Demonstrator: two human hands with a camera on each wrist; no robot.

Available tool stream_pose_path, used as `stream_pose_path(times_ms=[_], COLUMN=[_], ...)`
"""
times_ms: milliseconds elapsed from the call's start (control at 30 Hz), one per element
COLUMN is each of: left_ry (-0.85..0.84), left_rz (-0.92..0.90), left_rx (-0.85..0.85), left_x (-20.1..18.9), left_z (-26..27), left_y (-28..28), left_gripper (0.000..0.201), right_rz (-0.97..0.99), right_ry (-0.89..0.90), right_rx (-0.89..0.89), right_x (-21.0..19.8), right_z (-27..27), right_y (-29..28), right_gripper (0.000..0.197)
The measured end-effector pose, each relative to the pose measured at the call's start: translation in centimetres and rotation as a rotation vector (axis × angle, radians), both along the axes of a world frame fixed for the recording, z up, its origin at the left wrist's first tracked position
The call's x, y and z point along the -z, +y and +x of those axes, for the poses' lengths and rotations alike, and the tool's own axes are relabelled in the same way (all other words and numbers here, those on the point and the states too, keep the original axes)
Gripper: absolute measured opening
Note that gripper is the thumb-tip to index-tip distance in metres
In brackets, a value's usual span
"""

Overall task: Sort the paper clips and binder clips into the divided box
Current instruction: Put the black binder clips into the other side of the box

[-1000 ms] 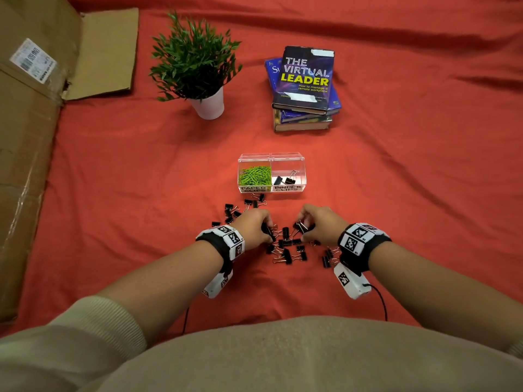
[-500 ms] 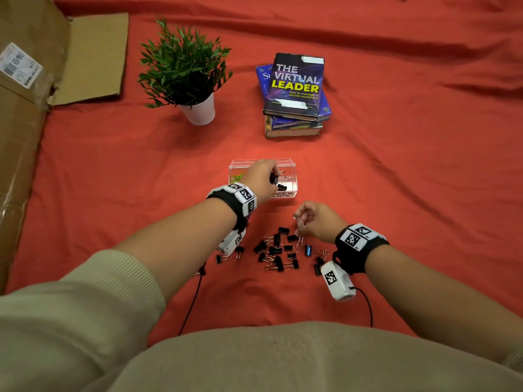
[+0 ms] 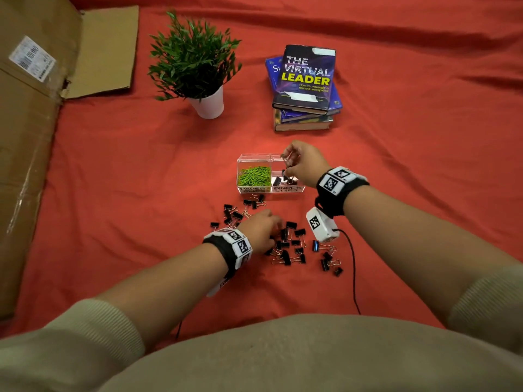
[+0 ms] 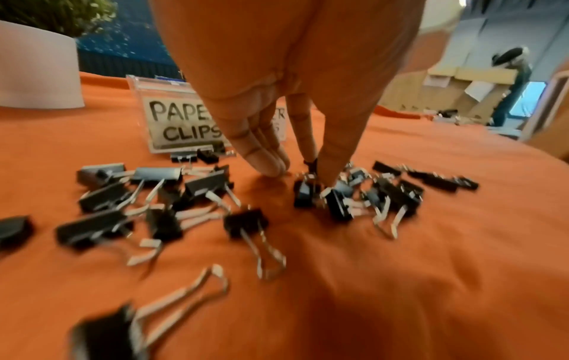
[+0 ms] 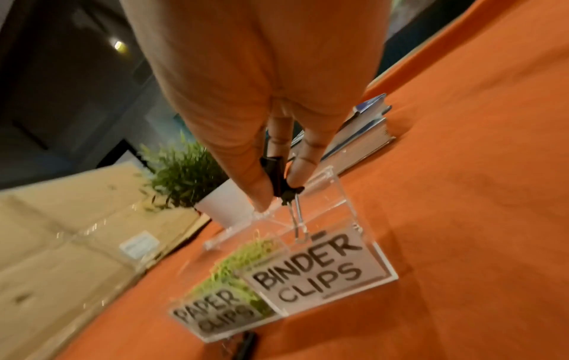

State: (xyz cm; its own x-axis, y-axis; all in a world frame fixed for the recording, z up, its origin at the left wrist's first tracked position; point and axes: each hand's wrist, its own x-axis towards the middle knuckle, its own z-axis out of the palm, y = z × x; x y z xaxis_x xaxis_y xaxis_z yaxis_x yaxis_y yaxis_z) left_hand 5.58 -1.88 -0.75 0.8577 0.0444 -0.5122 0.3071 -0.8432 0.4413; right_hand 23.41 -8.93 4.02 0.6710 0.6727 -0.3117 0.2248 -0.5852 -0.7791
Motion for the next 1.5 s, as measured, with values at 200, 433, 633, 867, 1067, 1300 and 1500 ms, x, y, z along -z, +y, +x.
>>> stream_pose_path(times_ms=[200, 433, 633, 867, 1067, 1300, 1500], left_ry=[-0.026, -0.060, -0.103, -0.093, -0.160, -0.159, -0.091], left_rz=[0.036, 0.069, 0.061, 0.089, 0.066, -0.004, 0.058], left_rx=[0.017, -0.015, -0.066, -0.091, -0.153, -0.134, -0.049], left_x=[0.9, 1.4, 1.4, 1.5, 0.6, 0.7, 1.1], left_z=[-1.7, -2.1, -2.4, -2.6, -2.5, -2.3, -2.3], left_y=[0.0, 0.2, 0.3, 0.6, 1.4, 2.1, 1.1], left_gripper=[0.042, 0.027, 0.024, 0.023, 0.014, 0.015, 0.040], right_rz=[-0.119, -0.480, -0.365, -0.384, -0.392, -0.267, -0.360], right_ry=[-0.313, -0.295, -0.215, -0.117, -0.168, -0.143, -0.187], right_rx=[-0.172, -0.659, -0.506, -0.409, -0.348, -0.282, -0.462], right_x=[0.0, 3.2, 4.1, 3.9, 3.7, 3.2, 4.0], right_z=[-2.6, -7.5, -7.8, -7.4, -6.7, -6.1, -7.1], right_y=[-1.6, -7.3, -8.4, -8.9, -9.5, -9.3, -7.8], right_gripper=[0.037, 0.060, 0.039, 0.021, 0.024, 0.027, 0.042])
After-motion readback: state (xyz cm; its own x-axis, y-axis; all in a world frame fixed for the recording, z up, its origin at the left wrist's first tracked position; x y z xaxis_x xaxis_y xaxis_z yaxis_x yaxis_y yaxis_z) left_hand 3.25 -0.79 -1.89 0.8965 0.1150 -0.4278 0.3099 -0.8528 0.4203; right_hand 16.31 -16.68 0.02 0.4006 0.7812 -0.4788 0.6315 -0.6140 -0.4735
